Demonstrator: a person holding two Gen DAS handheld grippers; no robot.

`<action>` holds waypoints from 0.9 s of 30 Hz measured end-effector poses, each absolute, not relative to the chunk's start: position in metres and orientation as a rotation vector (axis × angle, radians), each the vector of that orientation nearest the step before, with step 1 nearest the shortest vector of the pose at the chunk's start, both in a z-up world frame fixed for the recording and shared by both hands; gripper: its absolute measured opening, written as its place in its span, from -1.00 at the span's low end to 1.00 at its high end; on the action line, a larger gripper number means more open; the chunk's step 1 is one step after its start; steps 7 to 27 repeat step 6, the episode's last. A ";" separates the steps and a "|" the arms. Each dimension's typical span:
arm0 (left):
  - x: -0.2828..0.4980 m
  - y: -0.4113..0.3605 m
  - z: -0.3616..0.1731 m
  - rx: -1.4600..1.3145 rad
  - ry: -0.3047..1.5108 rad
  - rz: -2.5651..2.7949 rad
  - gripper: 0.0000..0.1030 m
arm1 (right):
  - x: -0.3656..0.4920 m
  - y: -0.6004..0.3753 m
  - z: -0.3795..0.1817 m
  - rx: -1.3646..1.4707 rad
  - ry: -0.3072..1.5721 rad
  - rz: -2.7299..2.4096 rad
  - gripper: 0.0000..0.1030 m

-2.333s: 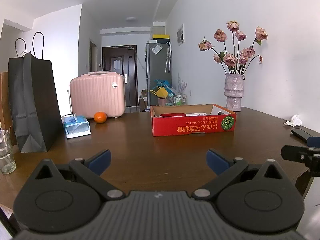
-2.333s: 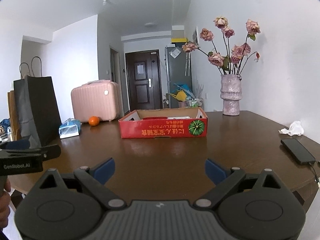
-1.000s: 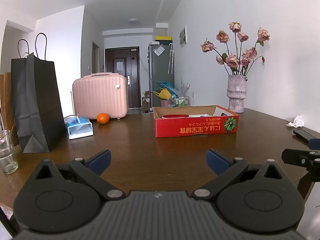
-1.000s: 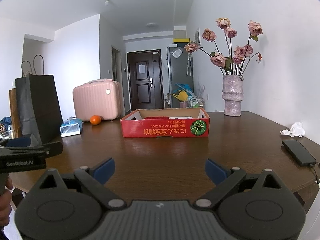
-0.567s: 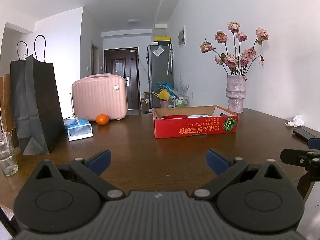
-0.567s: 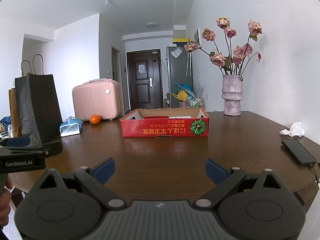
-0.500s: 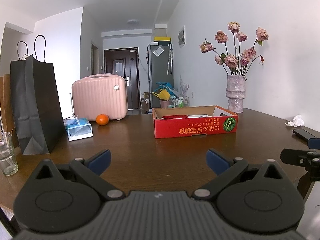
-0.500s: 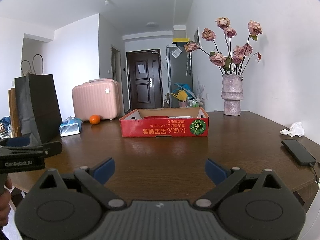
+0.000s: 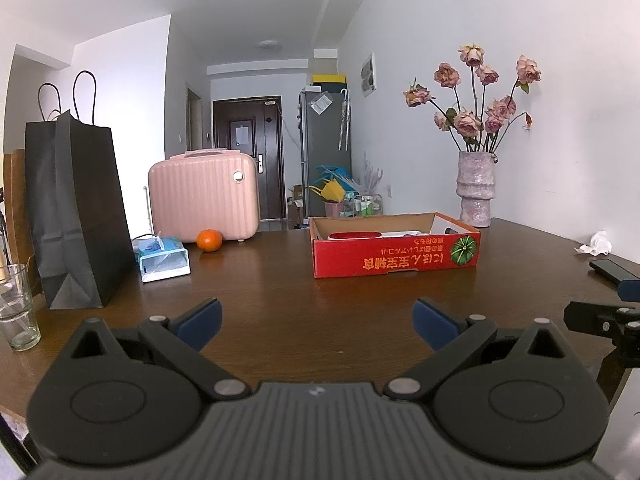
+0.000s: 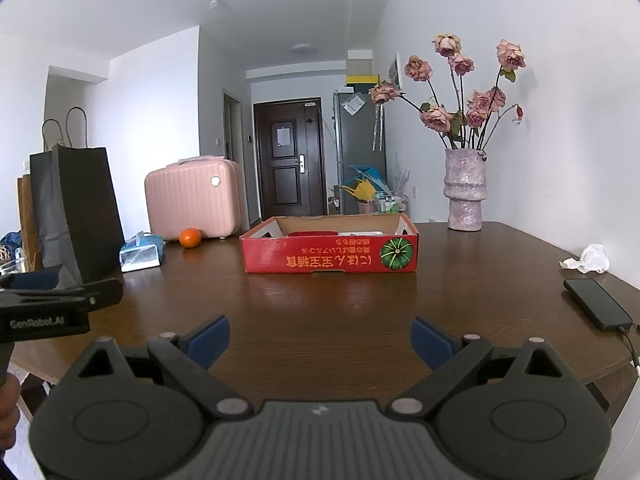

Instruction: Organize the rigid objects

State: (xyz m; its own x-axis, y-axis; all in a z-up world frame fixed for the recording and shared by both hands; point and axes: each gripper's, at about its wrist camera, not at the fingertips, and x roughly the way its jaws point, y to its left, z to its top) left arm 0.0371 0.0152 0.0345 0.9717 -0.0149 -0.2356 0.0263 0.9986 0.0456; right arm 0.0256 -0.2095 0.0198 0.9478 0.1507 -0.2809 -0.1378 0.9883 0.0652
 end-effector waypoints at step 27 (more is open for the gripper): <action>0.034 0.015 0.033 0.048 0.237 -0.041 1.00 | 0.025 -0.209 0.019 0.044 0.290 0.149 0.88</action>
